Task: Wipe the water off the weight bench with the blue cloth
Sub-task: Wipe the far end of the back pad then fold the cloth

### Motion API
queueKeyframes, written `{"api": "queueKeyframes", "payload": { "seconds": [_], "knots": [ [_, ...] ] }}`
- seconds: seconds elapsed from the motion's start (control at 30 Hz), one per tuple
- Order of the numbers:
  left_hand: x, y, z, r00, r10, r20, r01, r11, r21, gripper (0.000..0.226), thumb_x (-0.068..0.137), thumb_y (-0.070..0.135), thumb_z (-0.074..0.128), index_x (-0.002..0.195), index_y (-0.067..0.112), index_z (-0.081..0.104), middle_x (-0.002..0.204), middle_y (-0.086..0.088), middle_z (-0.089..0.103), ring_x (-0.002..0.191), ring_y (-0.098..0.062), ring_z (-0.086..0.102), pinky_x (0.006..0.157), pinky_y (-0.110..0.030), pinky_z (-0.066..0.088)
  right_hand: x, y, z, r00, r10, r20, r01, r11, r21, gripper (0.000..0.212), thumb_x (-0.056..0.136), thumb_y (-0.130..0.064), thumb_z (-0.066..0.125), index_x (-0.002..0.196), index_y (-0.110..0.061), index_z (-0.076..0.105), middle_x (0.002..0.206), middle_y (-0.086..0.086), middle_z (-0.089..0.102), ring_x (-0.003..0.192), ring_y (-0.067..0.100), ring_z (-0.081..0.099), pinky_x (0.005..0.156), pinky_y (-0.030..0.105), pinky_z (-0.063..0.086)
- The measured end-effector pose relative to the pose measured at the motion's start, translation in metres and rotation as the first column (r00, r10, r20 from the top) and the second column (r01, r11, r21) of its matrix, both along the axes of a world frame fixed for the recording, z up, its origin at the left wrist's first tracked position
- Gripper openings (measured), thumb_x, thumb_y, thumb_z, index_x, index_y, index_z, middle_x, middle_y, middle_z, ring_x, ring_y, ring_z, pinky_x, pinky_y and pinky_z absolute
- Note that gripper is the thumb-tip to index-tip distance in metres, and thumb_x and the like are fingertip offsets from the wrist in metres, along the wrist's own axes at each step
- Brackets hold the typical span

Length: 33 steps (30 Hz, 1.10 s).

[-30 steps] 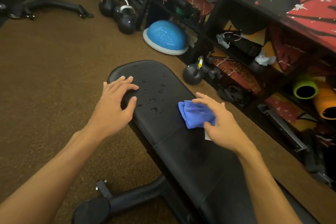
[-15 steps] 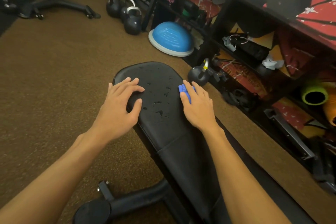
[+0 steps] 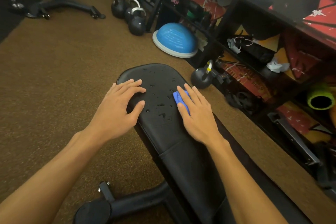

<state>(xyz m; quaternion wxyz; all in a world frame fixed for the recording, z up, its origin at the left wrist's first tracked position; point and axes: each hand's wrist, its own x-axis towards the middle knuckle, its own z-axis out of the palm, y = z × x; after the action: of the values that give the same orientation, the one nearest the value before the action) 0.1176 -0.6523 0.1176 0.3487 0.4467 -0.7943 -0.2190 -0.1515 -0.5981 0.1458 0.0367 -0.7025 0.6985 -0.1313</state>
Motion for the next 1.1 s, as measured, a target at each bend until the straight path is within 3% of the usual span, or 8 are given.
{"api": "queueKeyframes", "payload": {
  "seconds": [0.07,0.2,0.3,0.4,0.57,0.77,0.97,1.1],
  "knots": [
    [0.005,-0.002,0.000,0.999,-0.012,0.040,0.013,1.000,-0.024,0.047,0.105,0.055,0.045,0.145,0.035,0.056,0.166,0.016,0.039,0.158,-0.001,0.021,0.132,-0.049,0.016,-0.010,0.009,0.001,0.999,-0.035,0.032,0.035,0.999,0.020,0.054,0.114,-0.051,0.030,0.166,-0.045,0.018,0.176,-0.017,0.009,0.163,0.005,0.000,0.129,0.033,0.004],
    [0.006,0.000,0.000,0.998,0.022,0.064,-0.019,0.999,-0.041,0.055,0.105,0.057,0.041,0.152,0.031,0.052,0.170,0.012,0.032,0.160,-0.003,0.014,0.132,-0.046,0.020,-0.002,-0.026,0.004,0.972,-0.230,0.055,0.228,0.973,0.047,0.056,0.113,-0.051,0.026,0.168,-0.043,0.017,0.177,-0.007,0.014,0.164,0.019,0.012,0.130,0.046,0.014],
    [0.002,0.002,0.002,0.997,0.056,0.055,-0.055,0.998,-0.019,0.052,0.108,0.053,0.044,0.154,0.029,0.050,0.172,0.012,0.028,0.161,-0.001,0.008,0.132,-0.040,0.015,0.012,-0.025,0.004,0.991,-0.132,0.022,0.131,0.991,0.016,0.053,0.114,-0.052,0.024,0.166,-0.051,0.014,0.178,-0.011,0.010,0.164,0.016,0.004,0.129,0.049,0.014],
    [0.000,-0.001,0.004,0.998,0.057,0.040,-0.058,0.998,0.020,0.051,0.106,0.048,0.049,0.154,0.031,0.050,0.172,0.015,0.028,0.160,0.003,0.006,0.132,-0.039,0.013,-0.002,0.009,0.003,0.998,-0.032,0.056,0.030,0.999,0.029,0.051,0.113,-0.054,0.030,0.162,-0.057,0.019,0.176,-0.019,0.010,0.163,0.006,-0.001,0.127,0.040,0.010],
    [0.002,-0.006,0.004,0.998,0.065,0.024,-0.065,0.997,0.027,0.050,0.103,0.051,0.055,0.150,0.035,0.055,0.169,0.018,0.033,0.159,0.004,0.011,0.132,-0.043,0.019,-0.007,-0.021,0.006,0.970,-0.233,0.074,0.231,0.972,0.034,0.055,0.112,-0.054,0.031,0.165,-0.048,0.020,0.176,-0.005,0.019,0.162,0.020,0.017,0.130,0.048,0.015],
    [0.006,-0.009,0.006,0.999,0.043,0.018,-0.043,0.998,0.037,0.046,0.105,0.046,0.053,0.149,0.034,0.057,0.167,0.017,0.037,0.159,0.001,0.016,0.131,-0.043,0.020,0.008,0.006,0.004,0.999,0.008,0.042,-0.008,1.000,0.004,0.051,0.113,-0.056,0.030,0.163,-0.056,0.020,0.175,-0.019,0.015,0.163,0.008,0.001,0.127,0.037,0.006],
    [0.009,-0.007,0.009,0.998,0.041,0.049,-0.043,0.998,0.042,0.050,0.107,0.042,0.049,0.155,0.026,0.051,0.169,0.015,0.034,0.159,0.001,0.014,0.129,-0.031,0.014,0.001,-0.029,0.003,0.976,-0.215,0.040,0.214,0.977,0.021,0.054,0.113,-0.054,0.027,0.166,-0.048,0.020,0.177,-0.007,0.017,0.164,0.021,0.011,0.131,0.050,0.014],
    [0.010,-0.004,0.009,0.995,0.065,0.071,-0.067,0.997,0.026,0.051,0.107,0.043,0.049,0.155,0.026,0.052,0.171,0.011,0.032,0.160,-0.003,0.013,0.128,-0.032,0.014,0.020,-0.020,0.006,0.999,0.033,0.022,-0.033,0.999,0.005,0.051,0.114,-0.052,0.029,0.164,-0.053,0.022,0.176,-0.016,0.013,0.164,0.010,0.000,0.130,0.043,0.005]
  ]
}}
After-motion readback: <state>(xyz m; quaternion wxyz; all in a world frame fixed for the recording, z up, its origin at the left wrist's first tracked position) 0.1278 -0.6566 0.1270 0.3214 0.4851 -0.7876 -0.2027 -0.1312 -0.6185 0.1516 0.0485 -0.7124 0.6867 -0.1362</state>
